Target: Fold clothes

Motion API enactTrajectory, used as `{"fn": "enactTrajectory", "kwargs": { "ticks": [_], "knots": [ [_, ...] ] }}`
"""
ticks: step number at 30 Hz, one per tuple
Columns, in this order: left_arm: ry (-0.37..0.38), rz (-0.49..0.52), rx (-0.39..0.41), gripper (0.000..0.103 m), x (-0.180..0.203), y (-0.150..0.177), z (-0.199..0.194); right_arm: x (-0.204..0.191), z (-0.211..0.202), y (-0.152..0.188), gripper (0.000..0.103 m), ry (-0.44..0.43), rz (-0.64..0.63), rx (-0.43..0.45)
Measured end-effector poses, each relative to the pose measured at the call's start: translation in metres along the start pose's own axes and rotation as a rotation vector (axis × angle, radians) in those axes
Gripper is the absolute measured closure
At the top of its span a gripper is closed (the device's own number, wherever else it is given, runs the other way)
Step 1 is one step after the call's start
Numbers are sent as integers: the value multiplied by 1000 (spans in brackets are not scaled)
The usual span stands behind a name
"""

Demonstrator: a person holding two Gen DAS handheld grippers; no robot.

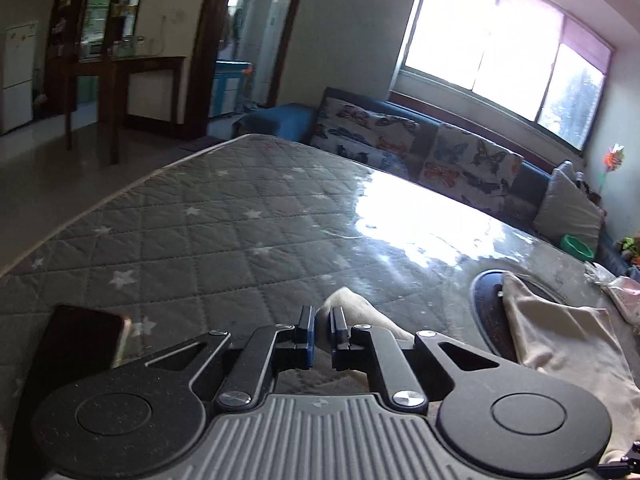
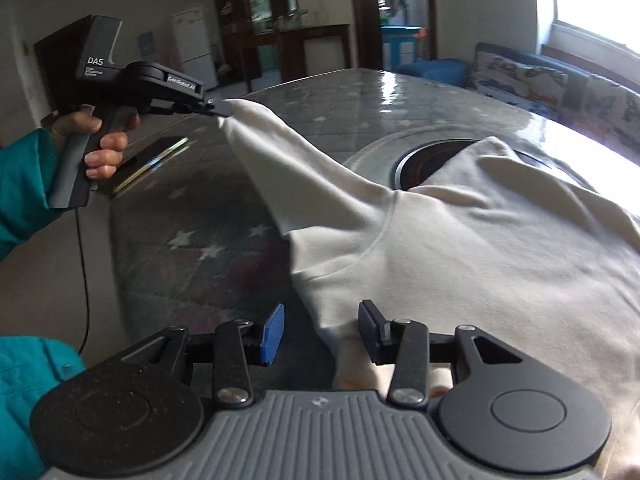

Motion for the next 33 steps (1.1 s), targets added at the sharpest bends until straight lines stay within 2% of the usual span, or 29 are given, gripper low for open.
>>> {"fn": "enactTrajectory", "kwargs": {
  "ticks": [4, 6, 10, 15, 18, 21, 23, 26, 30, 33],
  "knots": [
    [1, -42, -25, 98, -9, 7, -2, -1, -3, -6, 62, -5, 8, 33],
    [-17, -25, -50, 98, -9, 12, 2, 2, 2, -5, 62, -2, 40, 15],
    [-64, 1, -95, 97, -13, 21, 10, -8, 0, 3, 61, -34, -17, -17],
    [-102, 36, -159, 97, -11, 26, 18, -10, -13, 0, 63, -53, -3, 17],
    [-121, 45, -166, 93, -9, 21, 16, -3, -21, -6, 62, -43, 22, 56],
    [-125, 28, -138, 92, -6, 4, 11, 14, -18, -5, 62, -15, 97, 42],
    [-69, 50, -101, 92, 13, -10, 5, 17, -16, 0, 61, -21, 111, 26],
    [100, 107, -59, 92, 62, -27, 6, 13, -16, 5, 60, -28, 88, 21],
    [365, 143, -73, 92, 139, -33, 23, 12, -15, 7, 60, -36, 92, 20],
    [485, 216, -91, 92, 189, -31, 40, 11, -16, 8, 60, -35, 96, 22]
  ]
}}
Point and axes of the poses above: each gripper's, at about its wrist camera, not at the fingertips, and z roughly the way its jaws point, x to its right, y to its underside, the point moved 8 cm from there along z, roughly the way its jaws point, and after that the axes turned 15 degrees about z, right-handed, at the moved point
